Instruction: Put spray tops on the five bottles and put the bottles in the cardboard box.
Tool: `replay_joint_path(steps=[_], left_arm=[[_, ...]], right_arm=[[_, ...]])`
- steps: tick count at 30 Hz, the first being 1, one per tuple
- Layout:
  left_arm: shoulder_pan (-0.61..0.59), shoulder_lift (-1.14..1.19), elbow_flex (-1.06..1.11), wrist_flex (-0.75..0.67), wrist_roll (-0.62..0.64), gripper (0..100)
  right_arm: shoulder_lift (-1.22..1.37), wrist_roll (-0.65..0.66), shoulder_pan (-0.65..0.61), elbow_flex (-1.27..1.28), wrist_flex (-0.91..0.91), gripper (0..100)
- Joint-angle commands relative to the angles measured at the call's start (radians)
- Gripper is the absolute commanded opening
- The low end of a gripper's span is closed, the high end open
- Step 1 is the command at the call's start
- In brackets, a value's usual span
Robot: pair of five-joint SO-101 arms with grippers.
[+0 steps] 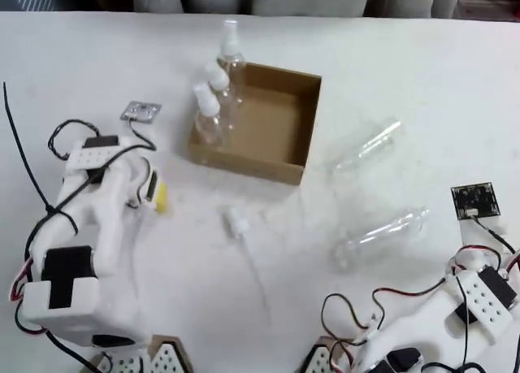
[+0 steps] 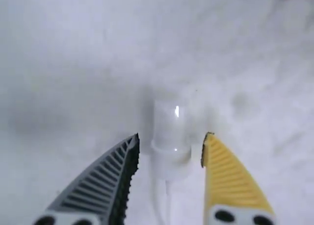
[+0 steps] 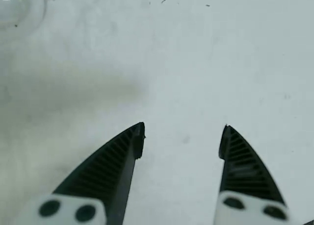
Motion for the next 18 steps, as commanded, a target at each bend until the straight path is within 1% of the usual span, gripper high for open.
replay_joint_path(steps=[1,8,10,12,13,15,18], left_arm=[[0.018,0.005,0.000,0.020,-0.005,21],[0.010,0.147,-0.129,0.121,-0.002,19],[0.012,0.166,-0.146,0.132,-0.012,13],[0.016,0.162,-0.146,0.127,-0.015,3],[0.016,0.162,-0.144,0.126,-0.025,1],[0.016,0.156,-0.138,0.133,-0.064,4],[0.012,0.139,-0.130,0.135,-0.104,2]], right_arm=[[-0.027,0.005,0.012,-0.009,-0.007,21.2],[-0.027,0.003,0.002,-0.009,-0.007,21.2],[-0.027,0.002,0.002,-0.009,-0.007,21.2],[-0.027,0.002,0.002,-0.009,-0.007,21.2],[-0.027,-0.009,0.002,-0.009,-0.007,21.2],[-0.027,-0.025,0.004,-0.011,-0.007,21.2],[-0.028,-0.026,0.007,-0.018,-0.007,21.1]])
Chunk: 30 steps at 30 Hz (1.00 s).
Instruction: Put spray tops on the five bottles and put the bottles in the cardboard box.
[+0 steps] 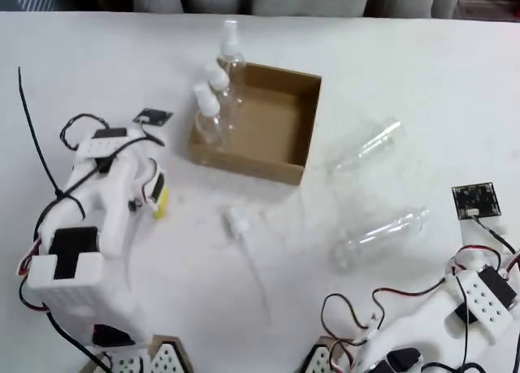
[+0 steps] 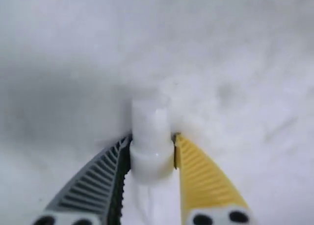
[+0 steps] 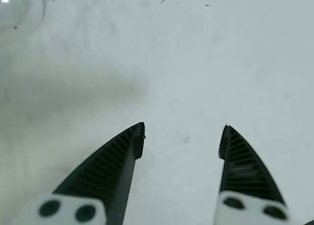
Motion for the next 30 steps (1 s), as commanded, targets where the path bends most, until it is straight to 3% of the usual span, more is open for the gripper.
replay_joint_path(steps=[1,4,7,11,17,21,26,30], left_arm=[[-0.005,-0.025,0.003,0.020,-0.063,2],[-0.005,-0.061,0.034,0.012,-0.063,2],[-0.007,-0.111,0.083,-0.015,-0.064,2],[-0.027,-0.209,0.176,-0.098,-0.063,2],[-0.035,-0.260,0.235,-0.143,-0.063,2],[-0.035,-0.260,0.235,-0.144,-0.064,2],[-0.062,-0.265,0.235,-0.152,-0.066,2],[-0.070,-0.266,0.235,-0.167,-0.066,2]], right_arm=[[-0.028,-0.017,0.007,-0.031,-0.007,21.1],[-0.028,-0.021,-0.001,-0.114,0.056,21.1],[-0.018,-0.052,-0.053,-0.267,0.236,18.2],[-0.018,-0.133,-0.179,-0.423,0.443,10.5],[-0.016,-0.218,-0.366,-0.549,0.545,13.7],[0.024,-0.072,-0.469,-0.634,0.547,14.4],[0.268,0.029,-0.564,-0.816,0.561,14.5],[0.521,0.305,-0.611,-0.944,0.564,14.6]])
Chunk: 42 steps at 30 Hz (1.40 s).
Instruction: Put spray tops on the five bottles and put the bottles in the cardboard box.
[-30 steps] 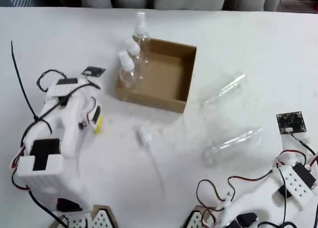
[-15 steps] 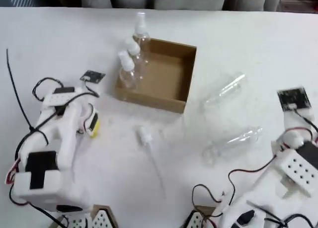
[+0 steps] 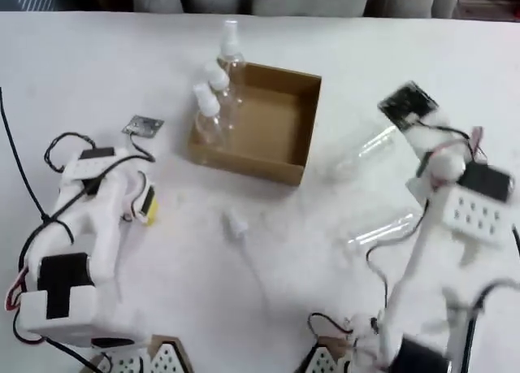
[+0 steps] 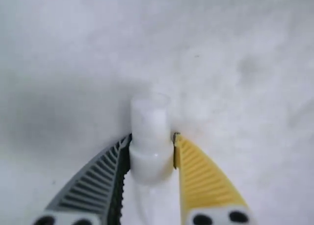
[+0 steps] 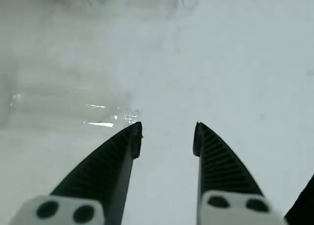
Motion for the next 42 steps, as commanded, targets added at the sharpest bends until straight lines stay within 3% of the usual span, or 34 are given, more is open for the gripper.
replay_joint_path(steps=[1,4,9,21,35,38,41,42], left_arm=[[-0.021,-0.062,0.002,-0.038,-0.014,2],[-0.021,-0.062,0.002,-0.048,-0.014,2],[-0.024,-0.064,0.002,-0.051,-0.035,2],[-0.019,-0.064,-0.008,-0.051,-0.094,2],[-0.018,-0.064,-0.009,-0.051,-0.095,2],[-0.018,-0.064,-0.009,-0.051,-0.095,2],[-0.018,-0.064,-0.009,-0.051,-0.095,2],[-0.018,-0.064,-0.009,-0.051,-0.095,2]], right_arm=[[0.202,0.265,-0.048,-0.140,0.007,14.6],[0.329,0.417,-0.084,-0.209,0.036,16.7],[0.438,0.555,-0.150,-0.345,0.160,29.7],[0.699,0.744,-0.234,-0.595,0.226,30.7],[1.075,0.743,-0.246,-0.881,0.225,30.1],[1.139,0.671,-0.243,-0.971,0.225,20.7],[1.184,0.474,-0.234,-1.088,0.229,0.2],[1.194,0.420,-0.228,-1.123,0.231,1.5]])
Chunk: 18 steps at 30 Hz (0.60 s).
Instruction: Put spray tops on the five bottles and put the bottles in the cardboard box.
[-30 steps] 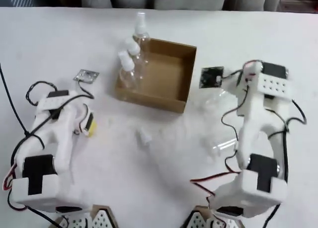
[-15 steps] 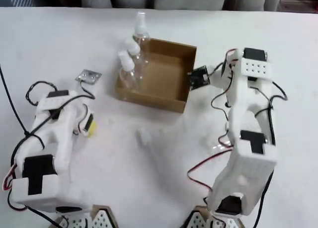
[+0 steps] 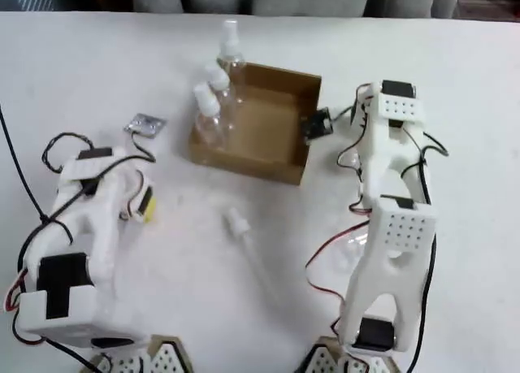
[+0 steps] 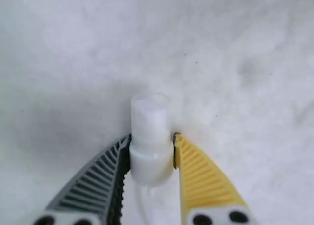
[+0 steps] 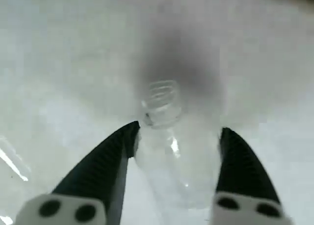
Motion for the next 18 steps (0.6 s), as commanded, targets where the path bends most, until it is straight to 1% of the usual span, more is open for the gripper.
replay_joint_path(steps=[1,2,6,9,11,14,18], left_arm=[[-0.010,-0.064,-0.009,-0.018,-0.012,2],[-0.010,-0.064,-0.009,-0.018,-0.012,2],[-0.010,-0.064,-0.009,-0.018,-0.012,2],[-0.012,-0.064,-0.009,-0.018,-0.012,2],[-0.012,-0.064,-0.009,-0.018,-0.012,2],[-0.013,-0.064,-0.009,-0.018,-0.012,2],[-0.012,-0.064,-0.009,-0.018,-0.012,2]], right_arm=[[0.010,-0.209,0.031,-0.160,0.021,5.1],[0.016,-0.250,0.044,-0.196,0.031,6.3],[0.018,-0.425,0.094,-0.311,0.097,1.2],[0.018,-0.601,0.157,-0.394,0.171,1.6],[0.022,-0.730,0.217,-0.440,0.206,1.5],[0.022,-0.919,0.320,-0.456,0.209,1.5],[0.025,-1.062,0.452,-0.454,0.213,1.5]])
